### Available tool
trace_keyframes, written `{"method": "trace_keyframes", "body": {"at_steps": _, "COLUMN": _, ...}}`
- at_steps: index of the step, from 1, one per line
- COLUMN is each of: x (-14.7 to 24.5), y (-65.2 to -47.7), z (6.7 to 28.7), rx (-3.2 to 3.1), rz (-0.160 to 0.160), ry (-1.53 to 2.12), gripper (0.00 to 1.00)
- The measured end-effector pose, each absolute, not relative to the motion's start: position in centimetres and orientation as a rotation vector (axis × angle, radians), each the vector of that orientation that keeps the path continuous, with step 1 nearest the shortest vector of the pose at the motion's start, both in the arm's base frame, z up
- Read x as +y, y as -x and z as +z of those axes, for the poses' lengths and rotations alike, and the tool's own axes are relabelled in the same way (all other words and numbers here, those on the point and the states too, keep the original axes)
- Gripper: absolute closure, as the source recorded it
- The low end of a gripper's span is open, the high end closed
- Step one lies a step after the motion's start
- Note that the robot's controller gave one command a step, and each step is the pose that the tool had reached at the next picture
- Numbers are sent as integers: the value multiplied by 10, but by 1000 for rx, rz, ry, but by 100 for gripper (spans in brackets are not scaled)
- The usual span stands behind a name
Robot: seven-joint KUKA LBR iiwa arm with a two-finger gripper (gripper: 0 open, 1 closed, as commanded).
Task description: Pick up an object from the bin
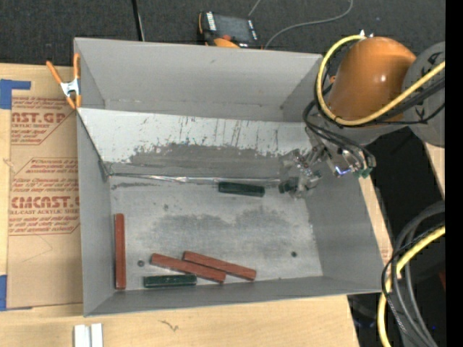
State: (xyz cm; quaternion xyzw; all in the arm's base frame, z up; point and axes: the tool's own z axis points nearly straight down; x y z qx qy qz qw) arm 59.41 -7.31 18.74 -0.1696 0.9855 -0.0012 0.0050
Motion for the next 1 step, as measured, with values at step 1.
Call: {"method": "trace_keyframes", "body": {"at_steps": 1, "x": -14, "y": -583, "z": 249, "rx": 3005, "rz": 0, "ry": 888, "gripper": 100}}
